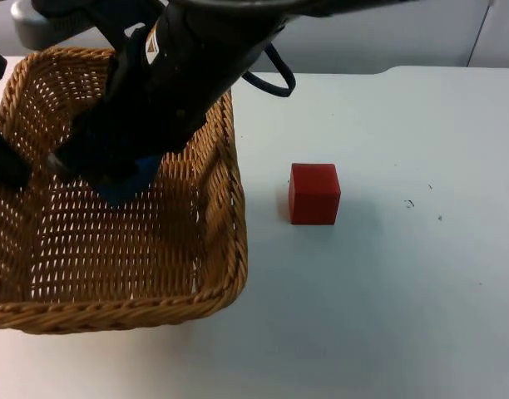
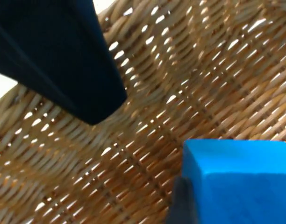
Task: Pick up the basket with the left hand and place the blue cube into the basket with the right hand.
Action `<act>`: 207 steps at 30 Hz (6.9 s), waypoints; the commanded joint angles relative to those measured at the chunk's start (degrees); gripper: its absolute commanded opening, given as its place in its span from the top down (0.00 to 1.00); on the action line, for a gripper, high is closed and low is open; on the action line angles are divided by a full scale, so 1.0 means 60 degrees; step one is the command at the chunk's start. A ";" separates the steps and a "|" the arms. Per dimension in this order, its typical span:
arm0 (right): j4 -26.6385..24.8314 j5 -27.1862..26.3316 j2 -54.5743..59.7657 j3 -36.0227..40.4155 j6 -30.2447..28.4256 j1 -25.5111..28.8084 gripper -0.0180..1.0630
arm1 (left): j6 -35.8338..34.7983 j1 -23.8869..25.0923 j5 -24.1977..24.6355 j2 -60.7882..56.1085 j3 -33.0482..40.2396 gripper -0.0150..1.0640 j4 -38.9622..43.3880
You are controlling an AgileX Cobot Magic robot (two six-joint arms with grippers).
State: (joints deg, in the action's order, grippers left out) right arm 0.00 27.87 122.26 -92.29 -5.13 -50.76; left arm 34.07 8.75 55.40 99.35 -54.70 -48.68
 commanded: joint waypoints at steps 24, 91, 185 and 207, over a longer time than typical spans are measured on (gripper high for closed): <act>0.0302 0.2185 -0.1581 -0.0091 -0.0220 -0.0058 0.20 | 0.0062 0.0030 0.0029 -0.0020 -0.0088 0.99 -0.0416; 0.0232 0.3740 -1.0167 0.3488 -0.0139 -0.0058 0.22 | 0.2846 0.0049 -0.1172 0.3107 -0.1893 0.27 -0.1563; 0.1748 0.6373 -2.0376 1.0214 0.1785 -0.0058 0.22 | -0.5067 0.0068 0.1062 -1.6558 0.4225 0.27 0.7175; 0.0582 0.5648 -2.0376 1.0540 0.0972 -0.0058 0.03 | -0.5067 0.0068 0.1062 -1.6558 0.4225 0.06 0.7175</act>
State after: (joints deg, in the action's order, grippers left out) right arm 3.31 62.55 0.18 -29.31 0.85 -50.88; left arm 4.15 8.88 62.24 0.21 -29.47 -5.70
